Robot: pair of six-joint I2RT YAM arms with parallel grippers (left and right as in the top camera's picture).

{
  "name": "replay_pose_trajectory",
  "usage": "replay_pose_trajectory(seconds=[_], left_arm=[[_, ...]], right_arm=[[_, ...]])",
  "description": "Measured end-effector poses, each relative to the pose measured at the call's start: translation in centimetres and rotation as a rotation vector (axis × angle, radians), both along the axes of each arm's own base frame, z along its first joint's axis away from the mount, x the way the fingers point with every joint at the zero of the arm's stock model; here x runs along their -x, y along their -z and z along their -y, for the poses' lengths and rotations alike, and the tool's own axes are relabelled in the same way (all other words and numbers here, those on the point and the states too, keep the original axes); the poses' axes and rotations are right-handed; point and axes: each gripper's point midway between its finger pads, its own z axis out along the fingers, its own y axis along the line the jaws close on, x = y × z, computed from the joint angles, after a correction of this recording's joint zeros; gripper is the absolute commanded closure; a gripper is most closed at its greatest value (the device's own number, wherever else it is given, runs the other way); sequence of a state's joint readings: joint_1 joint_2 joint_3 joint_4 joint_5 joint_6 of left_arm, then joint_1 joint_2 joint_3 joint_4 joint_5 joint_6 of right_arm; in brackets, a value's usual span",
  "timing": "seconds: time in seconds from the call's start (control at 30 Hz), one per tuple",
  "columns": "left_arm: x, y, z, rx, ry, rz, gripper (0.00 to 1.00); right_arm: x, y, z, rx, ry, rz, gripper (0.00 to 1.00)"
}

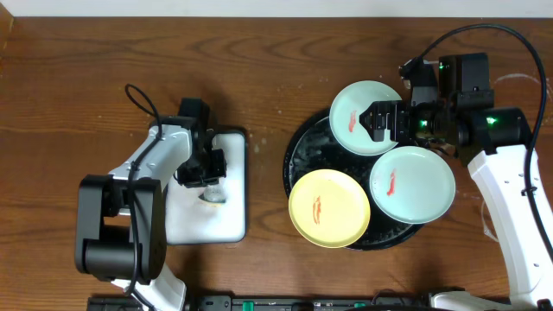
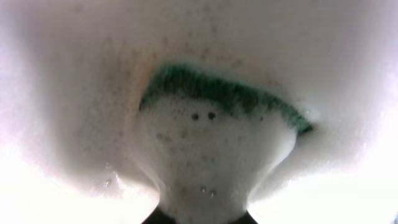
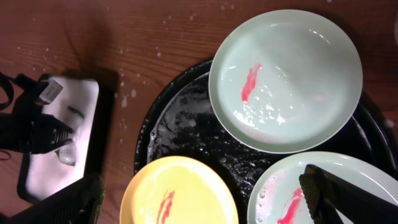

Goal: Clean dirty plates on tray and stack at the side

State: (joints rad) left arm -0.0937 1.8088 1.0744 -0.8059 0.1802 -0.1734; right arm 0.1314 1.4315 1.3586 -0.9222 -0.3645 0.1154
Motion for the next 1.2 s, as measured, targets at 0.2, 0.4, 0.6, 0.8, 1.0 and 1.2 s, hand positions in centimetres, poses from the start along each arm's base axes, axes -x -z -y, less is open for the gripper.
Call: replay_pose_trajectory(seconds=[0.2, 0.4, 0.6, 0.8, 1.0, 1.2], left_arm=[[-0.5, -2.3, -0.4, -0.023, -0.004, 0.002, 0.42], [-1.5, -5.3, -0.4, -0.021, -0.006, 0.094, 0.47], [-0.5, -4.0, -0.5, -0.022, -0.007, 0.071, 0.53], [0.9, -0.7, -0.5, -0.02, -0.014, 0.07, 0.78], [0.6, -0.2, -0.5, -0.012, -0.011, 0.114, 0.92], [1.0, -0.6, -0.7, -0.027, -0.01, 0.081, 0.92]], right_arm=[[0.0, 0.0, 0.0, -0.002, 0.002, -0.001, 0.01], [0.0, 0.0, 0.0, -0.003, 0.001, -0.001, 0.01], [0.0, 0.0, 0.0, -0.003, 0.002, -0.002, 0.01], [0.0, 0.0, 0.0, -0.003, 0.002, -0.001, 0.01], [0.0, 0.0, 0.0, -0.003, 0.002, -0.002, 0.01], [-0.1, 0.1, 0.2, 0.01, 0.011, 0.0, 0.01]])
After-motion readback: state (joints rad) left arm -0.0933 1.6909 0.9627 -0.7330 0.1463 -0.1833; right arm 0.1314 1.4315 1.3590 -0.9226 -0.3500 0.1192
